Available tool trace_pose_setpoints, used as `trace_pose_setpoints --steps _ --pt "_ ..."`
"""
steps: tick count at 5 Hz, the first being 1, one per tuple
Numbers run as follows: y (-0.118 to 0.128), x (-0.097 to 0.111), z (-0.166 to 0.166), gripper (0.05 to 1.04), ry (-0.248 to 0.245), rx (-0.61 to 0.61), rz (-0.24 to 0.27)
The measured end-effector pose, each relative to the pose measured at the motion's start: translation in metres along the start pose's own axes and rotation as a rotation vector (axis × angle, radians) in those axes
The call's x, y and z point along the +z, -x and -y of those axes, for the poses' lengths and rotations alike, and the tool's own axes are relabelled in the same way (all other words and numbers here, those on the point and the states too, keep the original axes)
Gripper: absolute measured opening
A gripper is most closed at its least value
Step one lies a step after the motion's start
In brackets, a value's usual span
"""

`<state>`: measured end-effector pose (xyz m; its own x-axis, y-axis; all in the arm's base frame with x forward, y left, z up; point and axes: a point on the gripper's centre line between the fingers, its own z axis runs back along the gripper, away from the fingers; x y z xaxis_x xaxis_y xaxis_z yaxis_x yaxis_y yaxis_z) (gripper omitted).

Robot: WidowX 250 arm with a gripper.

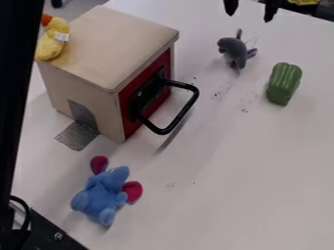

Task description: Put the yellow duck on the table between the gray mouse and the green bell pepper

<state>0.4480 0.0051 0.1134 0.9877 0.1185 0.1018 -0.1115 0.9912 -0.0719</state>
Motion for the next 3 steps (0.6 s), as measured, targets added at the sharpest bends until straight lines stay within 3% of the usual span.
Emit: trace_pose_setpoints --steps 1,2,3 --pt "0.007 0.012 -0.042 1.0 -0.01 0.095 0.016" --pt "0.021 0.049 -0.068 1.0 -0.044 0.086 0.065" --pt "0.046 0.067 -0.098 1.0 -0.056 0.088 0.075"
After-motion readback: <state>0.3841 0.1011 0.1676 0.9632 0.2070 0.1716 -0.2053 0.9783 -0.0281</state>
